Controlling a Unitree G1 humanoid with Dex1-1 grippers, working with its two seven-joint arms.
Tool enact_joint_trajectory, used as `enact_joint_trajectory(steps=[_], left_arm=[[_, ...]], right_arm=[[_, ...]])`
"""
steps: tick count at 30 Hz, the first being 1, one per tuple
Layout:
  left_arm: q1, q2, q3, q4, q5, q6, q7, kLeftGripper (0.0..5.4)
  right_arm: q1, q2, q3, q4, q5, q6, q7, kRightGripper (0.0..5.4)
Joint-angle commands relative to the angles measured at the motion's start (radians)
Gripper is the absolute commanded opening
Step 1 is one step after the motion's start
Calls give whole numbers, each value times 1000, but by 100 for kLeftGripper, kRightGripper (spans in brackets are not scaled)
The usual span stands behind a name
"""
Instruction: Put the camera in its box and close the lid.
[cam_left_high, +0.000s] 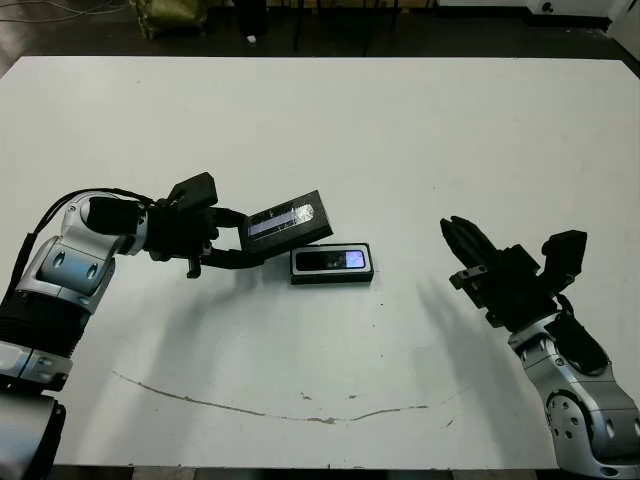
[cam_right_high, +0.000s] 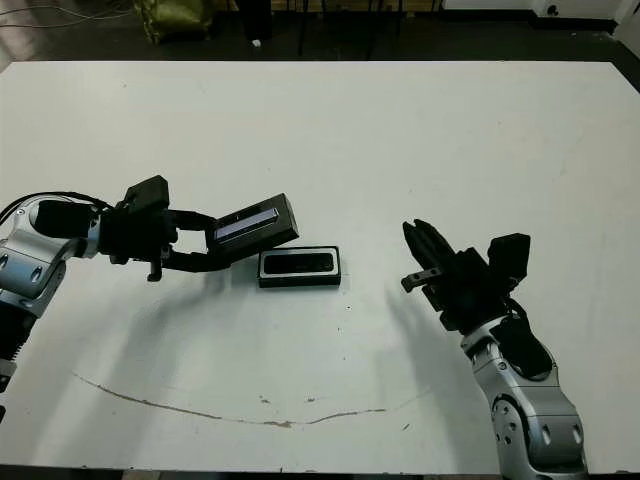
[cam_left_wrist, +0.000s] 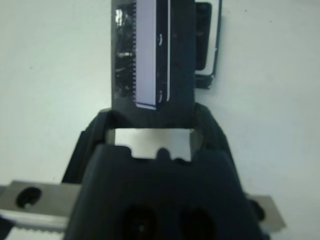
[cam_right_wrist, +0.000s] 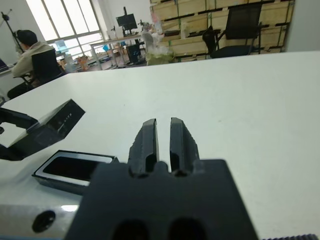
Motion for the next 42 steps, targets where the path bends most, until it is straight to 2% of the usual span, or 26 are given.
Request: enact_joint_trajectory(steps=[1, 12, 19, 31, 36, 42], left_arm=[[-18, 5, -29, 29, 7, 32, -45, 203], [-39, 8, -64, 30, 11, 82, -117, 203], [-27, -8, -62, 63, 16, 51, -95, 203], [-41, -77, -79, 201, 48, -24, -61, 203], [-34, -86, -89, 208, 60, -36, -60, 203], [-34, -88, -99, 218, 63, -35, -69, 203]], right_arm=[[14, -7, -11, 1, -2, 28, -12, 0], [19, -6, -16, 3, -3, 16, -12, 0], [20, -7, -17, -1, 0, 23, -18, 0], [22, -7, -16, 32, -11, -25, 16, 0], [18, -7, -23, 40, 19, -11, 28, 0], [21, -7, -17, 26, 3, -4, 12, 0]])
